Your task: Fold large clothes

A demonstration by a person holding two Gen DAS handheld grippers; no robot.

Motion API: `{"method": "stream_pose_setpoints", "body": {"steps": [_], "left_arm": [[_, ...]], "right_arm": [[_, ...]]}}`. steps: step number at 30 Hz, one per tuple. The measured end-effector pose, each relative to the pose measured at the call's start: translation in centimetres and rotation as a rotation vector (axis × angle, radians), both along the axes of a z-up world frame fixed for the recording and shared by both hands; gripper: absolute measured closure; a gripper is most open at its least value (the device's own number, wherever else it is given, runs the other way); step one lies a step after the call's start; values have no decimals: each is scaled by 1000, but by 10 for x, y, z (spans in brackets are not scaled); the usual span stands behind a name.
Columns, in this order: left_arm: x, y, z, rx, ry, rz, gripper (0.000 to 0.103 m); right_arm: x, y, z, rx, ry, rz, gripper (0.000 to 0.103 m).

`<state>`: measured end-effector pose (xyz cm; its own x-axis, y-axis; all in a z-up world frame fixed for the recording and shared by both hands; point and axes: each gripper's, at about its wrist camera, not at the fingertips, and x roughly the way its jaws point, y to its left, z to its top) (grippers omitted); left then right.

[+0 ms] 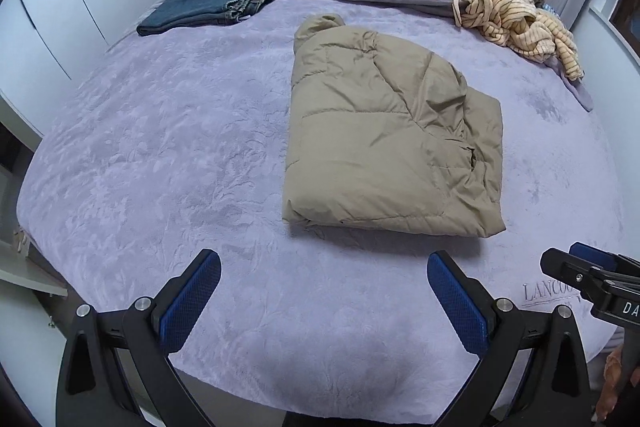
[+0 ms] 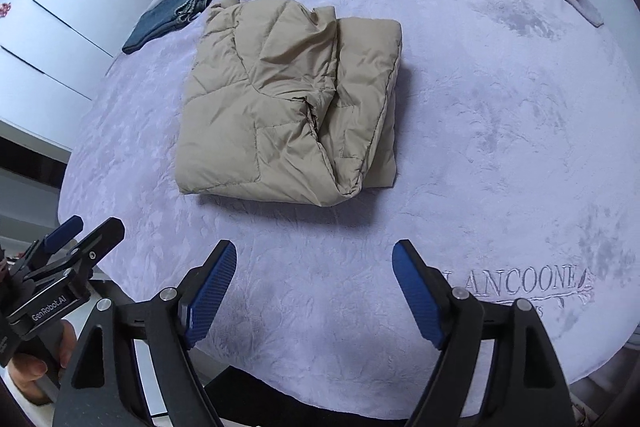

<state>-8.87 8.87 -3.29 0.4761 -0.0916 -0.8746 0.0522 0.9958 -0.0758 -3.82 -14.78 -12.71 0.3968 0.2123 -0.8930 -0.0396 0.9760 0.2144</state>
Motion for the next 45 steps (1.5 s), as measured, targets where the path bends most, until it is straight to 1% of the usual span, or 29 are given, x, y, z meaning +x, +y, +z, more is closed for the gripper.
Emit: {"method": "stream_pose_setpoints", "body": {"steps": [4,9,14,15,16,20,28,34,45], "left_arm": [[-4,12,17,-13,-35,4,0],[1,24,37,-13,-82,-18,0],[10,46,50,-2,-112,-32,0],[13,50,51,-4,-115,-32,0],[15,54,53,-4,-117,-30,0],[25,67,56,-4,-127,-16,0],[32,77,61,-18,-133,-8,0],[34,77,62,-13,-134,-5,0],[32,76,63,-7,-137,-4,0]], "right_arm": [[-10,7,21,-32,-68,-10,16],[-10,21,41,-41,-131,-26,15],[-6,39,54,-51,-197,-93,15],[-5,43,56,-56,-204,-104,14],[-5,46,58,-67,-206,-119,0],[-3,59,64,-110,-239,-142,0],[1,72,76,-168,-277,-170,0],[4,77,81,-187,-277,-169,0],[3,75,84,-190,-279,-173,0]]}}
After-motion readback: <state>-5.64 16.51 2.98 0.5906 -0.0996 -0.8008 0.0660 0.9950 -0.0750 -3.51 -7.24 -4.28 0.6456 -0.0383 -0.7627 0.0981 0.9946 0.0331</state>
